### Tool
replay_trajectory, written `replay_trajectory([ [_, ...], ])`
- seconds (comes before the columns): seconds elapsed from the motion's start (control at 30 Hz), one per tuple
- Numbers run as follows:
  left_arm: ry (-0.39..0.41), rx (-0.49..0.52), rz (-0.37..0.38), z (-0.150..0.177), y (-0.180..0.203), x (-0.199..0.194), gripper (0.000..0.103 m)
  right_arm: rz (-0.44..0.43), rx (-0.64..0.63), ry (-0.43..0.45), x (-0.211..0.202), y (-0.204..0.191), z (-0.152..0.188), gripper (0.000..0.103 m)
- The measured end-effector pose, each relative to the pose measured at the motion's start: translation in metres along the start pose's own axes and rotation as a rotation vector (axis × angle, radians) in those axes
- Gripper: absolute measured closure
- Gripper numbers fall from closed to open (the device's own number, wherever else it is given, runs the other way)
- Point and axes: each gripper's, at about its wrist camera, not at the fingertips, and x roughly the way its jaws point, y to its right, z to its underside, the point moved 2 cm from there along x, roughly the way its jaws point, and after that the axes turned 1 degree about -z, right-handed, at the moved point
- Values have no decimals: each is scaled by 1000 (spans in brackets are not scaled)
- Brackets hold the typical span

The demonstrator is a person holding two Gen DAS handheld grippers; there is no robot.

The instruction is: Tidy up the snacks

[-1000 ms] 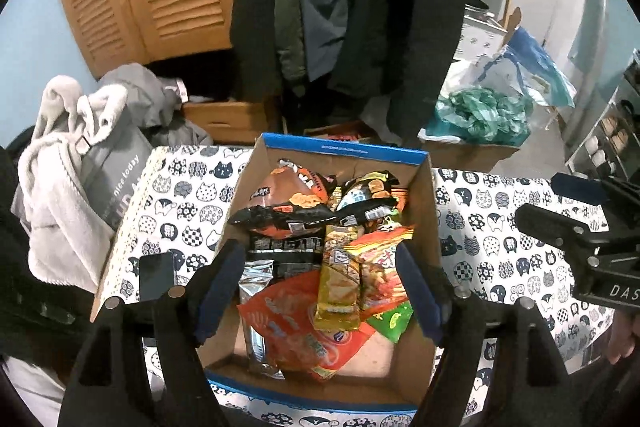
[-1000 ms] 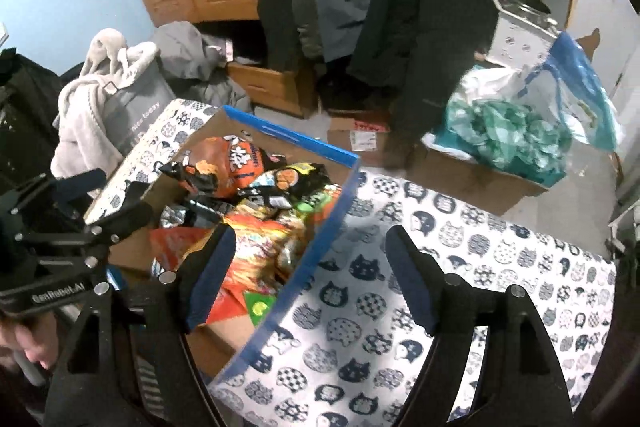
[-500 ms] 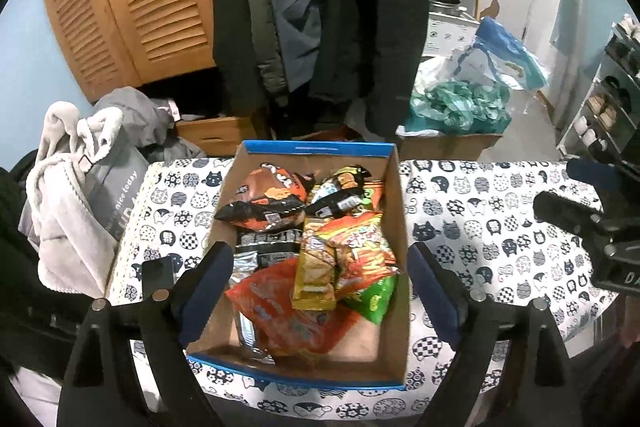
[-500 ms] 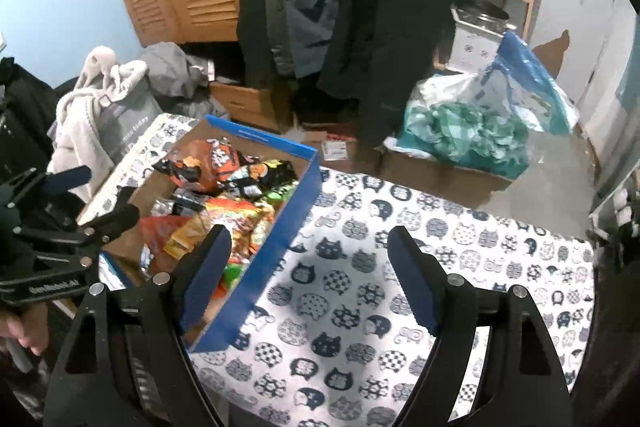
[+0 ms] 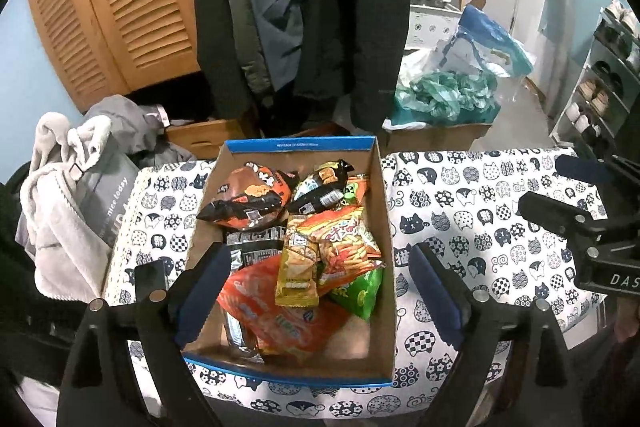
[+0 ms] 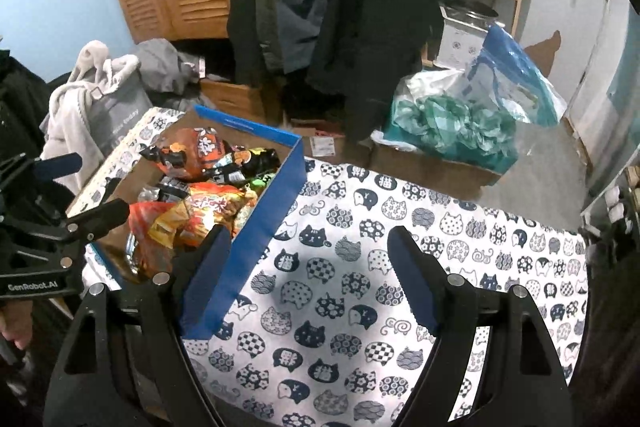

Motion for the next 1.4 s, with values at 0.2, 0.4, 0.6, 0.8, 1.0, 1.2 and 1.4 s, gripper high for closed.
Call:
replay_trajectory([
  [0.2,-10,2,1,2,-1,3,11,-6,-6,-16,4,0,3,23],
  [0.4,-12,4,3,3,0,3,11,-5,-9,-20,5,-2,4,23],
  [0.6,-14,3,4,4,2,3,11,7,-8,-23,7,-1,5,23],
  [0.8,-15,18,4,4,2,4,11,10,2,-25,10,3,6,23],
  [1.0,-3,32,-4,4,4,1,11,11,4,-22,9,3,6,23],
  [1.2,-5,21,8,2,2,0,11,12,-2,-25,10,0,6,23],
  [1.4,4,39,-18,1,2,-2,11,14,-1,-24,10,-1,6,23],
])
